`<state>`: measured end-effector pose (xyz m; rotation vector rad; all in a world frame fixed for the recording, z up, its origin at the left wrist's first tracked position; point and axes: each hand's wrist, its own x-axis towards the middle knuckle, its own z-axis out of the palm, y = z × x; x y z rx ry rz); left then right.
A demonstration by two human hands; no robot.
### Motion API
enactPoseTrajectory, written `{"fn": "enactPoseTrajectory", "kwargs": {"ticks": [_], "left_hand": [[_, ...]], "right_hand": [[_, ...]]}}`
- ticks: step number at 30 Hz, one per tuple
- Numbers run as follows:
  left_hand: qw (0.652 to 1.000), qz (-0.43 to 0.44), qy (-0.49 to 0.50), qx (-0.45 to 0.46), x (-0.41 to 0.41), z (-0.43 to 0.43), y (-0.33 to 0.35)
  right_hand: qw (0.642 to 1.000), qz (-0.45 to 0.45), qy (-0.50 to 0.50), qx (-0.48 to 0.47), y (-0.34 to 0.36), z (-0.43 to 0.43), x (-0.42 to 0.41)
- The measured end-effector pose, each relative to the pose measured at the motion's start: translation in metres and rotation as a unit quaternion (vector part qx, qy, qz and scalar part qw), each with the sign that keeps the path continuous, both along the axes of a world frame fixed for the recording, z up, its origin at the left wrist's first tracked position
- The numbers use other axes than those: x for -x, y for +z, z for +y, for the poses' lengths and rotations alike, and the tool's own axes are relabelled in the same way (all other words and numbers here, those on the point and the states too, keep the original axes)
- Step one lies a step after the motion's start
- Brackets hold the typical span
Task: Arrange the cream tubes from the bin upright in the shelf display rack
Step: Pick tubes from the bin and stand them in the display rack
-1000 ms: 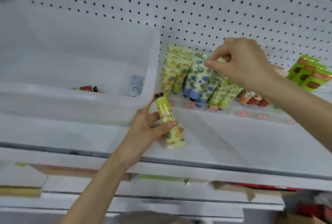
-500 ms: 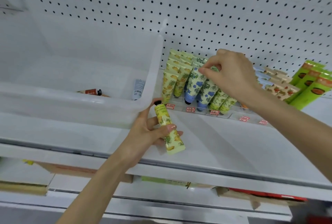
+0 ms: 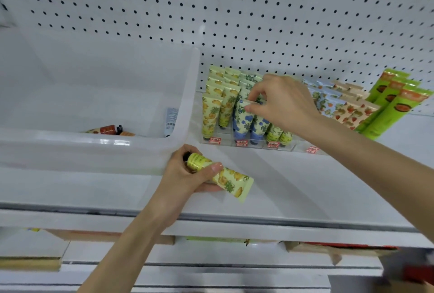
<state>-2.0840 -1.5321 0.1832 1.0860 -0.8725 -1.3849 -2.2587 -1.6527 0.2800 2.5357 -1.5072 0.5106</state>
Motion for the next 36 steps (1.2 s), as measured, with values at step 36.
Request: {"fn": "enactPoseTrajectory", "kwargs": {"ticks": [36], "left_hand": [[0.979, 0.184, 0.066, 0.056, 0.054, 0.008, 0.010]], "right_hand": [[0.770, -0.513, -0.029, -0.379, -0.012, 0.099, 0.044]]}}
